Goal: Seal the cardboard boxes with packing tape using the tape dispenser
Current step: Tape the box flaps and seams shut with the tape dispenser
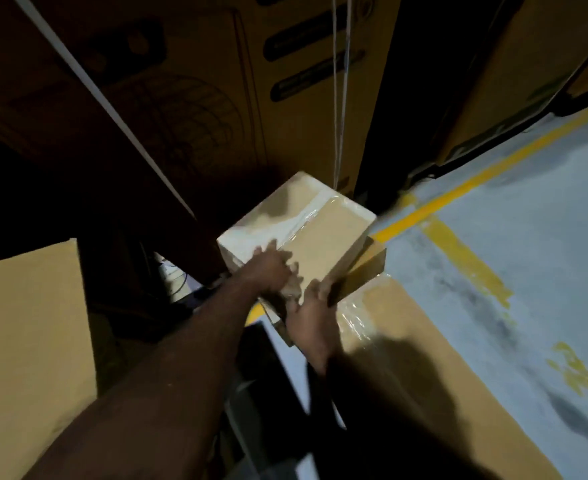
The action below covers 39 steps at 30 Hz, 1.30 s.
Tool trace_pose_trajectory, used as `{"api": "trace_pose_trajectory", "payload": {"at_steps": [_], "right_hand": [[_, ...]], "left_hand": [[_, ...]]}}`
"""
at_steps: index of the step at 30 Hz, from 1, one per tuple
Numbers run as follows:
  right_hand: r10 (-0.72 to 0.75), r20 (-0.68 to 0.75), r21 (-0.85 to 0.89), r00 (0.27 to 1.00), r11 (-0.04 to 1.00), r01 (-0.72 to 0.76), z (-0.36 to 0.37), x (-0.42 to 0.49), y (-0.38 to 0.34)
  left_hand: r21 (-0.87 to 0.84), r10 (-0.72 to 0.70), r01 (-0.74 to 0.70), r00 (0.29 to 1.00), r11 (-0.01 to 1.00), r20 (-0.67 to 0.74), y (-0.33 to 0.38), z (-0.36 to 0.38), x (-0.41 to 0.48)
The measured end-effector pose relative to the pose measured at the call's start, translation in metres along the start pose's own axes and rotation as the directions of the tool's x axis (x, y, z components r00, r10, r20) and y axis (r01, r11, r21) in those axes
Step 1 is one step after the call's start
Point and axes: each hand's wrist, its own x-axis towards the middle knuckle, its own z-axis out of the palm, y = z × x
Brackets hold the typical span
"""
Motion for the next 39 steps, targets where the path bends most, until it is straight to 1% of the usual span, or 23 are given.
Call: {"api": "trace_pose_trajectory", "payload": {"at_steps": [1, 2, 4, 7, 10, 13, 18, 20, 22, 25, 29, 32, 36, 39], "right_hand": [[0.030, 0.086, -0.066, 0.996, 0.998, -0.024, 0.005, 0.008, -0.001], [0.064, 0.154, -0.096, 0.986, 0.994, -0.049, 0.008, 0.015, -0.001], [0.112, 0.202, -0.099, 0.973, 0.991, -0.094, 0.005, 0.024, 0.000], [0.097, 0.163, -0.131, 0.982, 0.988, -0.076, -0.010, 0.039, 0.000], [0.032, 0.143, -0.105, 0.989, 0.994, -0.017, -0.022, 0.049, -0.006], [0.003, 0.144, -0.096, 0.990, 0.995, 0.011, -0.031, 0.052, -0.015], [0.025, 0.138, 0.000, 0.990, 1.000, -0.026, -0.044, 0.041, -0.032], [0.012, 0.121, 0.038, 0.993, 0.999, -0.017, -0.052, 0.031, -0.041], [-0.023, 0.113, 0.068, 0.993, 0.998, 0.015, -0.063, 0.018, -0.056], [-0.060, 0.103, 0.099, 0.993, 0.994, 0.050, -0.082, -0.009, -0.091], [-0.189, 0.145, 0.102, 0.971, 0.979, 0.175, -0.097, -0.060, -0.139], [-0.280, 0.153, 0.145, 0.948, 0.955, 0.259, -0.095, -0.107, -0.171], [-0.430, 0.155, 0.158, 0.889, 0.899, 0.407, -0.081, -0.180, -0.207], [-0.533, 0.180, 0.172, 0.827, 0.845, 0.507, -0.061, -0.241, -0.224]], "left_hand": [[-0.008, 0.028, -0.028, 0.997, 1.000, 0.069, 0.000, 0.013, 0.001], [-0.021, 0.035, -0.033, 0.994, 0.999, 0.106, -0.001, 0.023, 0.000], [-0.060, 0.022, -0.014, 0.992, 0.998, 0.121, -0.007, 0.038, 0.002], [-0.139, -0.009, 0.020, 0.997, 0.990, 0.075, -0.018, 0.042, 0.010], [-0.136, -0.035, 0.039, 0.999, 0.990, 0.034, -0.017, 0.033, 0.011], [-0.163, -0.042, 0.040, 0.999, 0.986, -0.006, -0.011, 0.024, 0.010], [-0.257, -0.074, 0.052, 0.994, 0.965, -0.076, -0.005, 0.011, -0.008], [-0.298, -0.100, 0.063, 0.989, 0.952, -0.110, -0.004, 0.003, -0.025], [-0.369, -0.129, 0.069, 0.981, 0.927, -0.141, -0.001, -0.012, -0.052], [-0.478, -0.187, 0.056, 0.955, 0.877, -0.232, -0.001, -0.038, -0.107], [-0.603, -0.272, 0.005, 0.895, 0.798, -0.353, -0.012, -0.063, -0.196], [-0.651, -0.326, -0.027, 0.849, 0.759, -0.415, -0.026, -0.069, -0.261], [-0.696, -0.381, -0.082, 0.789, 0.713, -0.482, -0.049, -0.067, -0.341], [-0.699, -0.412, -0.112, 0.738, 0.706, -0.534, -0.071, -0.058, -0.401]]}}
